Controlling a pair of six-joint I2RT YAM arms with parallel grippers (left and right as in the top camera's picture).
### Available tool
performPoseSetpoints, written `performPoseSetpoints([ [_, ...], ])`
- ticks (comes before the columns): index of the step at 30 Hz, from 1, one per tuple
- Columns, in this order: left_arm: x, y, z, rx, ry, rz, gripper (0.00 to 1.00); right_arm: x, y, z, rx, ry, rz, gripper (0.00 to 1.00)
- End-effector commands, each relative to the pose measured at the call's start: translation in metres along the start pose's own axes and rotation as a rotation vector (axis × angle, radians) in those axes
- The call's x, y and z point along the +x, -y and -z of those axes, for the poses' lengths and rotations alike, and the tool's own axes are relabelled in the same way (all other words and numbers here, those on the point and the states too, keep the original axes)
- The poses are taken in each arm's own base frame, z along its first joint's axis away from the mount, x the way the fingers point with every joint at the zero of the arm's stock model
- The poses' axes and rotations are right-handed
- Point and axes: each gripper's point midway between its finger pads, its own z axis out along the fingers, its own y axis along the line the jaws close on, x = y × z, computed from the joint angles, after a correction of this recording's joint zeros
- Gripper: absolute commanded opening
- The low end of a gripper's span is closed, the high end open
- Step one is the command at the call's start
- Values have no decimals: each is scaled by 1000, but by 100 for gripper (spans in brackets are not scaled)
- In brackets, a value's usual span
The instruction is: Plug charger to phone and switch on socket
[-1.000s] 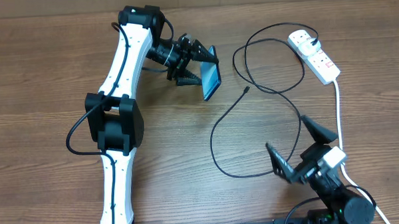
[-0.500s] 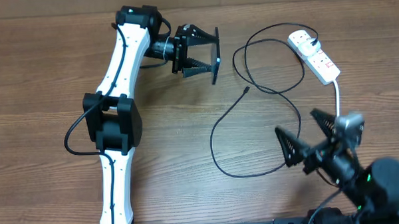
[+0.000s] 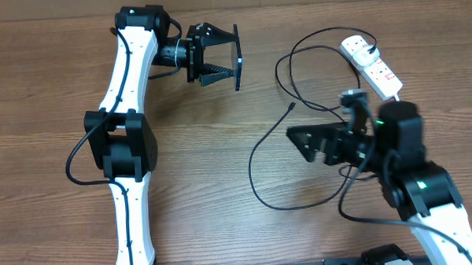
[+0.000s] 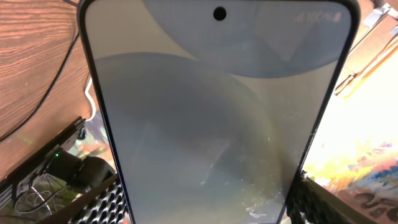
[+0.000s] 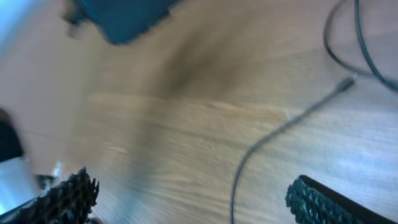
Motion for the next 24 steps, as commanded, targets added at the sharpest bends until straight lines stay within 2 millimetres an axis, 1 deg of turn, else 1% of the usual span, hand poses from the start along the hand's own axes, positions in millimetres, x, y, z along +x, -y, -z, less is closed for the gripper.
performPoseSetpoints([
  [1, 7, 16, -1, 55, -24, -19, 72, -37, 10, 3, 311, 110, 7, 100],
  [2, 7, 16, -1, 54, -24, -14, 72, -40, 6, 1, 337, 113, 18, 100],
  [4, 6, 15, -1, 48, -21, -5, 72, -46, -8, -5, 381, 125, 73, 100],
  [5, 5, 13, -1, 33, -16, 16, 72, -53, -17, -10, 417, 156, 100, 100],
  [7, 4, 12, -1, 28, -13, 24, 73, -59, -28, -17, 447, 199, 126, 100],
  [9, 1, 11, -1, 20, -9, 32, 73, -65, -47, -30, 444, 262, 148, 100],
  [12, 0, 9, -1, 4, -1, 34, 72, -70, -64, -42, 421, 314, 172, 100],
  [13, -3, 4, -2, -27, 13, 35, 73, -73, -72, -49, 401, 337, 175, 100],
  [15, -5, -2, -2, -59, 29, 41, 73, -76, -76, -55, 383, 352, 172, 100],
  [18, -5, -4, -3, -68, 29, 41, 73, -75, -77, -65, 379, 334, 178, 100],
  [20, -7, -11, -8, -111, 39, 44, 73, -72, -93, -75, 297, 278, 191, 100],
  [21, -8, -18, -10, -152, 52, 50, 73, -72, -96, -76, 283, 271, 191, 100],
  [22, -9, -23, -14, -181, 57, 55, 73, -73, -97, -78, 283, 268, 187, 99],
  [24, -7, -24, -20, -194, 48, 53, 73, -72, -96, -84, 290, 258, 171, 98],
])
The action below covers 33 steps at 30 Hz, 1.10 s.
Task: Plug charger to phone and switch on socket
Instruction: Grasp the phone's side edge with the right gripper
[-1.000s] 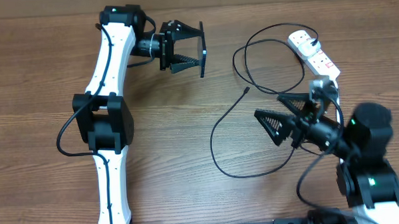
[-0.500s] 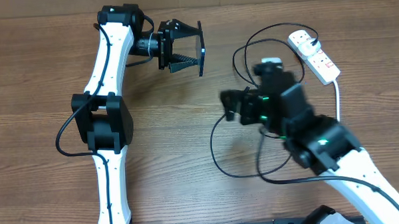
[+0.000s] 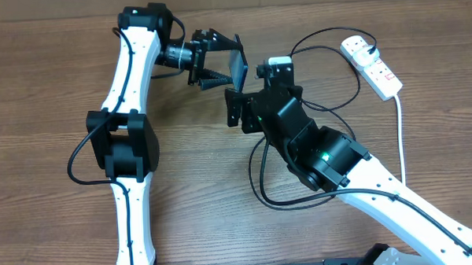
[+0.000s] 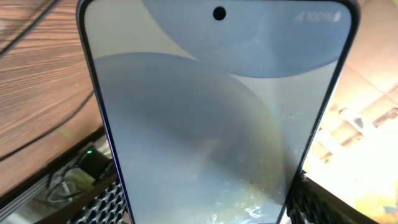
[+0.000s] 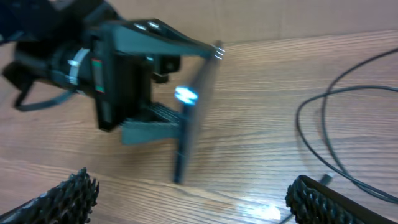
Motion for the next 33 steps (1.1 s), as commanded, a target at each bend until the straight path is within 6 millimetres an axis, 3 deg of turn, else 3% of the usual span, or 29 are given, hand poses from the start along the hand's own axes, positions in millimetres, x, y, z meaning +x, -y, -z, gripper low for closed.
performPoseSetpoints([
  [1, 8, 2, -18, -42, -16, -16, 73, -8, -12, -4, -33, -2, -35, 97],
  [7, 9, 3, -29, -56, -25, -21, 73, 17, -1, -35, 47, -66, -63, 87],
  [15, 9, 2, -28, -62, -21, -20, 72, 7, 23, -41, 99, -53, -94, 73],
  [17, 9, 2, -28, -62, -21, -9, 72, 4, 27, -42, 105, -44, -129, 64],
  [30, 0, 0, -28, -86, 16, 97, 73, -1, 24, -42, 91, -23, -172, 49],
  [33, -4, 3, -29, -78, 24, 56, 72, -1, 24, -43, 93, -20, -184, 47],
])
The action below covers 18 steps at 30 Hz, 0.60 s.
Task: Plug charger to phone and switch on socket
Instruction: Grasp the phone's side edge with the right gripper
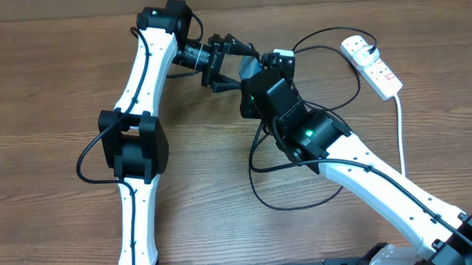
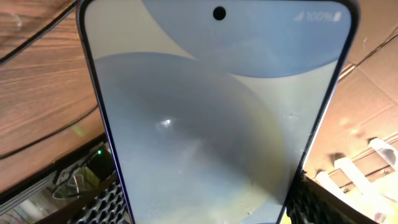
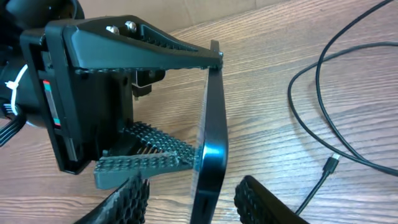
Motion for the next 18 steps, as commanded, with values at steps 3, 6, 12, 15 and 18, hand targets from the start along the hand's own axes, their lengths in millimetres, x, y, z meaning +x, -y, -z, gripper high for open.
performPoseSetpoints([
  [3, 2, 12, 4, 28, 2, -29, 71, -14, -6, 7, -14, 40, -32, 45],
  [6, 3, 12, 3, 27, 0, -57, 71, -16, -3, 7, 0, 52, -33, 44],
  [12, 4, 12, 0, 24, -5, -57, 71, -10, 1, -2, 28, 39, -23, 44],
  [15, 4, 12, 1, 24, -4, -60, 71, -8, 3, -8, 45, 38, -18, 44],
  [18, 4, 12, 1, 24, -4, -75, 72, -10, 1, -8, 37, 49, -20, 44],
])
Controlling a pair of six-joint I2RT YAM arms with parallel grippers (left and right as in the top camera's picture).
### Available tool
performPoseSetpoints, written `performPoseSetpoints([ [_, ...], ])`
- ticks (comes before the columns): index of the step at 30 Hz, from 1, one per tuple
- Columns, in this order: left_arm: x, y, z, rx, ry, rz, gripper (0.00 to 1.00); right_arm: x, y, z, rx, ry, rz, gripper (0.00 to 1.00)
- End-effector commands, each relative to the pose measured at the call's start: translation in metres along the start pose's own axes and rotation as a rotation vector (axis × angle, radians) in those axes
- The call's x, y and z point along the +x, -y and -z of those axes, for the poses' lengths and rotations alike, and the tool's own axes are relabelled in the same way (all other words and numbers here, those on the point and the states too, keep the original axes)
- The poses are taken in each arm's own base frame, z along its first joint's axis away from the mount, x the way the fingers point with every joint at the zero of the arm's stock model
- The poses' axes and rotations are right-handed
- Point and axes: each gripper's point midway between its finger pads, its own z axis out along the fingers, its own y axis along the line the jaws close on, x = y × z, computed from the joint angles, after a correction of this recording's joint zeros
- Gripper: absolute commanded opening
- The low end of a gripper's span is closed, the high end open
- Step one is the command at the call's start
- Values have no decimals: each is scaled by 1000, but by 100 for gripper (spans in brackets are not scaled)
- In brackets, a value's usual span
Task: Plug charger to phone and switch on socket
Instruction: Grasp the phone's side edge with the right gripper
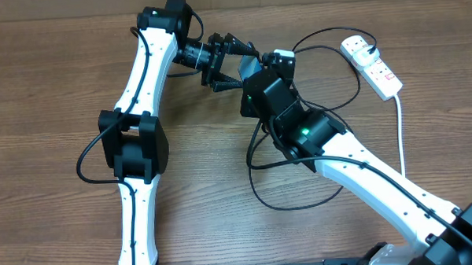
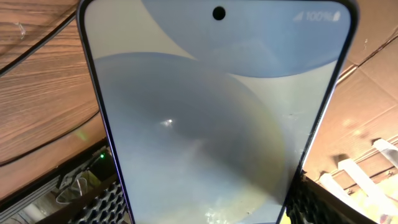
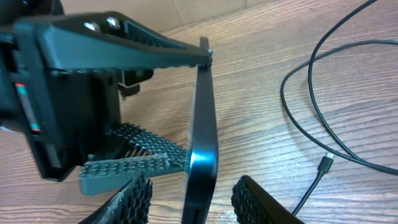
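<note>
A dark blue phone (image 2: 211,118) with its screen lit stands upright off the table, and my left gripper (image 2: 208,202) is shut on its side edges. Seen edge-on, the phone (image 3: 202,118) sits between the fingers of my right gripper (image 3: 193,190), which is open with a gap on each side. The black charger cable (image 1: 327,35) loops over the table, and its free plug tip (image 3: 324,165) lies on the wood to the right of the phone. The white socket strip (image 1: 373,65) with red switches lies at the back right.
The cable's loops (image 1: 290,203) spread under and in front of my right arm. The wooden table (image 1: 53,92) ends at its back edge just behind the phone. A white lead (image 1: 400,135) runs from the strip toward the front.
My right gripper has come slightly closer, so the phone's edge looks larger between its open fingers. My left gripper still holds the phone in the same place.
At first my left gripper held the phone upright at the back while my right gripper hung open near the cable at the right. The right arm then stood by the phone. Later the phone was further right, its edge between my right fingers, as now.
</note>
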Motion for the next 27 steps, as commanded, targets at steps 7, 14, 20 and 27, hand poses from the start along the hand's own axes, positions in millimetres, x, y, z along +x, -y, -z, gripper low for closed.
performPoseSetpoints([
  [7, 7, 11, 1, 29, -15, -90, 70, -18, 2, -1, 10, 48, -23, 39],
  [14, 7, 11, 1, 29, -14, -112, 70, -18, 5, -5, -21, 13, -43, 36],
  [20, 7, 11, 1, 29, -14, -112, 70, -14, -1, -4, -53, -11, -44, 36],
  [27, 7, 11, 1, 28, -14, -104, 70, -15, -1, -4, -54, -9, -45, 29],
])
